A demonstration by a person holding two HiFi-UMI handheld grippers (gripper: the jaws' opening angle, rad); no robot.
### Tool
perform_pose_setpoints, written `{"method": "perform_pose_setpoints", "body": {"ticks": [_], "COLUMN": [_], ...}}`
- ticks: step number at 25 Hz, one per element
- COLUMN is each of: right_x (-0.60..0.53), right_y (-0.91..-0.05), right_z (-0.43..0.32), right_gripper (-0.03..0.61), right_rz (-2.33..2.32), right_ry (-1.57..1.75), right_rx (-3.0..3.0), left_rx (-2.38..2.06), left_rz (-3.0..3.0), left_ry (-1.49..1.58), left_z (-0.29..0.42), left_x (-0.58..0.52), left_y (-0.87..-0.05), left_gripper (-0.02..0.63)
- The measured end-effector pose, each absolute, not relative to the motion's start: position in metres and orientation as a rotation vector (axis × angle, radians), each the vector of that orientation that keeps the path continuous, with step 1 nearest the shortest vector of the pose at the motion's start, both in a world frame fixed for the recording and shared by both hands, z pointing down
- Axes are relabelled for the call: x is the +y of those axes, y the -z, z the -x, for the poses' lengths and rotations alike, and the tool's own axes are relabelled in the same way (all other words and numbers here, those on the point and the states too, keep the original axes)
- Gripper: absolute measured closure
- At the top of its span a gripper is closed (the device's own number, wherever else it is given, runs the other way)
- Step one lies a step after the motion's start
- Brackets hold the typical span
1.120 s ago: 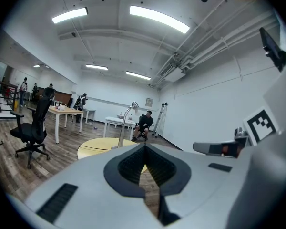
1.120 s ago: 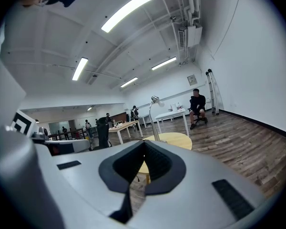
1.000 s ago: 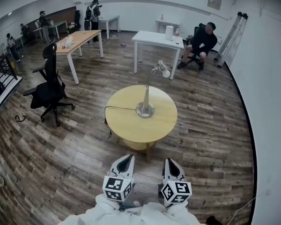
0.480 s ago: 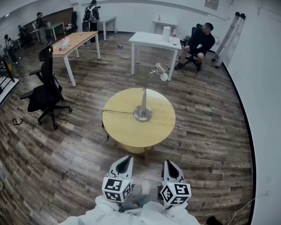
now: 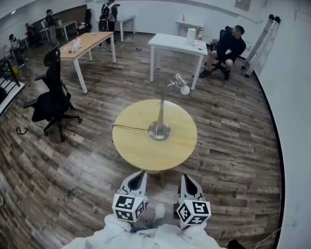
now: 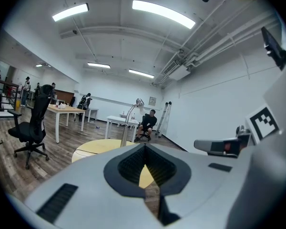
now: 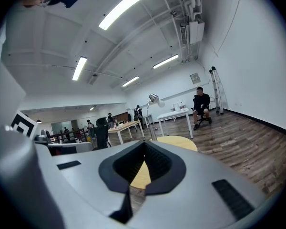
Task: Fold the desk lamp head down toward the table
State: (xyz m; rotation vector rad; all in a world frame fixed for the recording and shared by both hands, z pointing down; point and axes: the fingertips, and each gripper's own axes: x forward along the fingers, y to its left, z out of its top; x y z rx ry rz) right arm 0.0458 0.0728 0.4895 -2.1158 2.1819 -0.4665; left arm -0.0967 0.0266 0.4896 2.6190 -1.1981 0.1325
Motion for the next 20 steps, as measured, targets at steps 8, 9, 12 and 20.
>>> {"method": "perform_pose_setpoints", "body": {"ticks": [8,9,12,20], "right_x": [0.011,0.003,-0.02,-0.07], "right_y": [-0.482,-0.482,-0.484,-0.487], "right_z": [-0.093,-0.099,-0.115,-0.148], "right_gripper": [0.568,0.568,0.568,0.568], "right_rz": [2.082,2.076,2.062,2.031], "right_ry": [0.465,0.467,0.475,0.484], "right_rx": [2.209,2.213,2.222,2.264], "left_rx": [-1.239,-1.248,-1.273,-1.342], "left_rz": [-2.598,-2.592,-2.573,-2.527], "left_ry": [-0.148,-0.151,-0.165,-0.167], "left_z": [0.055,0.051,0.039,0.018], "left_x": [-0.028,-0.036,-0.057,-0.103], "left_y": [-0.486,-0.486,-0.49,-0.495], "left_gripper": [0.614,0.614,0.614,0.614]}}
